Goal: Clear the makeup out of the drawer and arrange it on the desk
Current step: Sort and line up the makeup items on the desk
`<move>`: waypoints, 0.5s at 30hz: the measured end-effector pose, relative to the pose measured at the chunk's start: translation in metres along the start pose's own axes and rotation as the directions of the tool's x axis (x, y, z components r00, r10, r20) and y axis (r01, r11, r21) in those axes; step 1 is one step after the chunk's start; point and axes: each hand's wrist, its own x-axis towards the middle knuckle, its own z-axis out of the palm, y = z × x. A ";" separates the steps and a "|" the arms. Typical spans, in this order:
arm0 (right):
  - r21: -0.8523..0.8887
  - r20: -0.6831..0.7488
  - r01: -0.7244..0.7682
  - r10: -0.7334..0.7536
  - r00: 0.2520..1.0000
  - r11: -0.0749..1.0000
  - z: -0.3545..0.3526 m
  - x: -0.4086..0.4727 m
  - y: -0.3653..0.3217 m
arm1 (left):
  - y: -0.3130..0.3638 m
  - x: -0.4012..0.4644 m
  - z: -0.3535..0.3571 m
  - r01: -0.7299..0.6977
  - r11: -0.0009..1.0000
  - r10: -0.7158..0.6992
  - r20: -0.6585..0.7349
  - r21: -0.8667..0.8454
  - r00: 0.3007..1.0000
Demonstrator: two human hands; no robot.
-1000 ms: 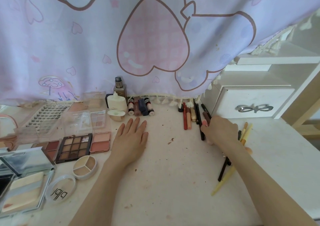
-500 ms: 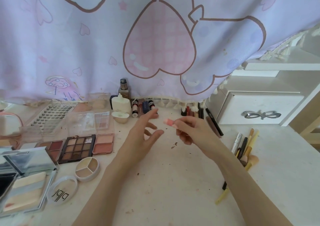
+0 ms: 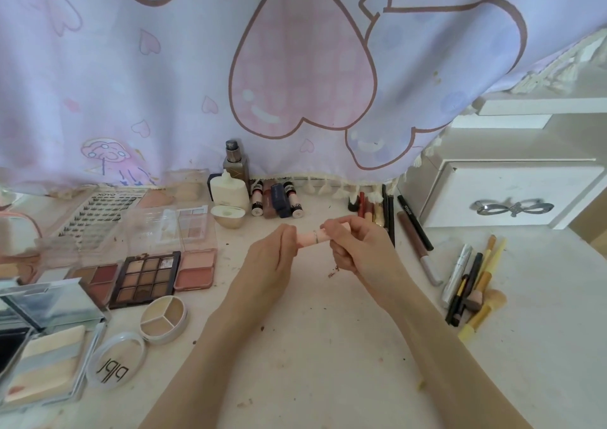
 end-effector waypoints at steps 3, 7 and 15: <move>-0.106 0.046 0.090 -0.086 0.995 0.990 0.002 -0.002 0.001 | 0.000 0.002 -0.003 0.125 0.981 -0.144 -0.124 -0.148 0.982; -0.037 0.000 0.035 -0.035 0.999 0.999 -0.001 -0.003 0.001 | 0.000 -0.001 -0.006 0.097 0.959 -0.105 -0.016 -0.266 0.994; -0.107 0.033 0.075 -0.072 0.997 0.991 0.000 -0.004 0.004 | 0.005 -0.005 -0.003 -0.003 0.989 -0.004 -0.051 -0.146 0.999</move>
